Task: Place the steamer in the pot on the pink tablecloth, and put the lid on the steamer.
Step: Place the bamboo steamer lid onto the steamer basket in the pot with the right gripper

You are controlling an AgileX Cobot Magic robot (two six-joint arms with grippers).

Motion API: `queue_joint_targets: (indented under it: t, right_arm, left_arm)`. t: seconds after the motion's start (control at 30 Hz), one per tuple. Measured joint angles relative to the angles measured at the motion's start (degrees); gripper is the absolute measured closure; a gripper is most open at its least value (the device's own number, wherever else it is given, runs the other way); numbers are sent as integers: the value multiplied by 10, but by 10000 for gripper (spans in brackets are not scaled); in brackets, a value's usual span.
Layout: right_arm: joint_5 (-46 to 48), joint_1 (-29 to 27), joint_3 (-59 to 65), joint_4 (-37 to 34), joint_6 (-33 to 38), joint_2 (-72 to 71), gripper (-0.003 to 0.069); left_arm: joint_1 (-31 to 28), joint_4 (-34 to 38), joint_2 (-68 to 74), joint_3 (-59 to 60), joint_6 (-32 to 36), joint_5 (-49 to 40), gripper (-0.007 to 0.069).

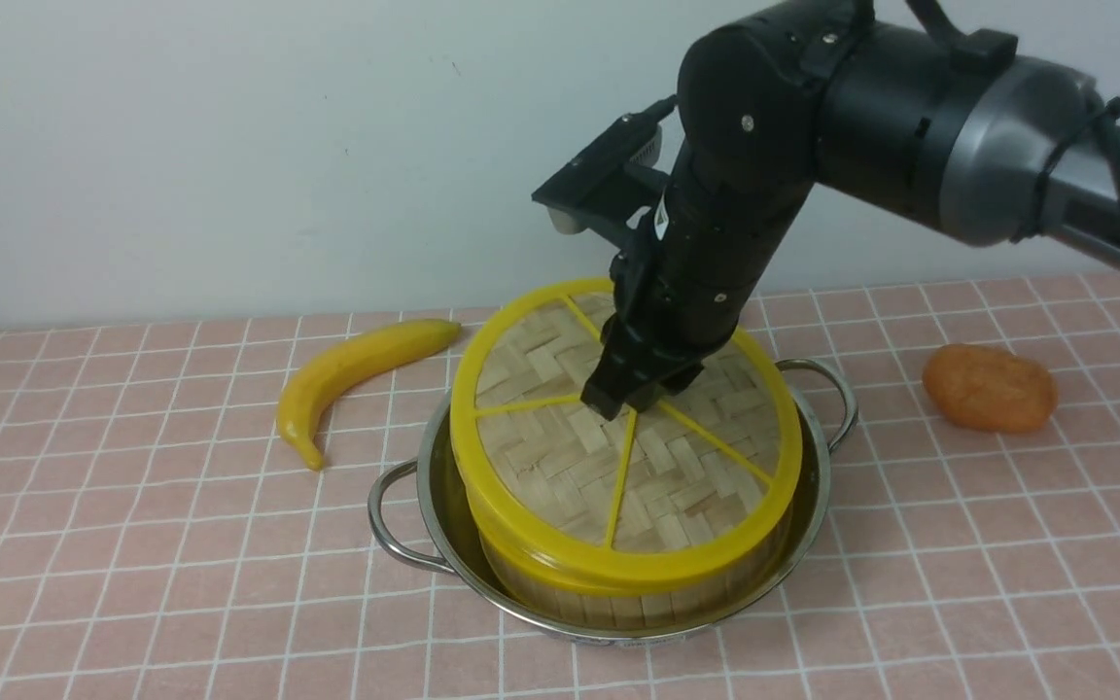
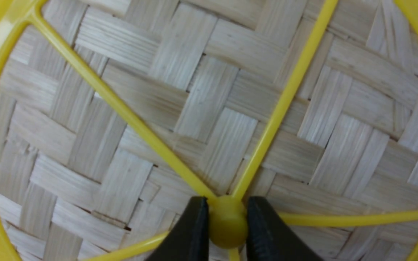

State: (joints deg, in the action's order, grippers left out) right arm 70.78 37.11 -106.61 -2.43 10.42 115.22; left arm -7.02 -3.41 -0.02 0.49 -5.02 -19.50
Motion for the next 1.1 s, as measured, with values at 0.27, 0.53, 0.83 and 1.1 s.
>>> queue_joint_targets:
  t: [0.27, 0.53, 0.83, 1.1]
  right_arm:
    - [0, 0, -4, 0, 15, 0, 511]
    - [0, 0, -4, 0, 18, 0, 511]
    - [-11, 0, -4, -1, 19, 0, 511]
    - [-18, 0, -4, -14, 19, 0, 432]
  left_arm:
    - [0, 0, 0, 0, 0, 0, 382]
    - [0, 0, 0, 0, 0, 0, 382]
    - [0, 0, 0, 0, 0, 0, 382]
    - [0, 0, 0, 0, 0, 0, 382]
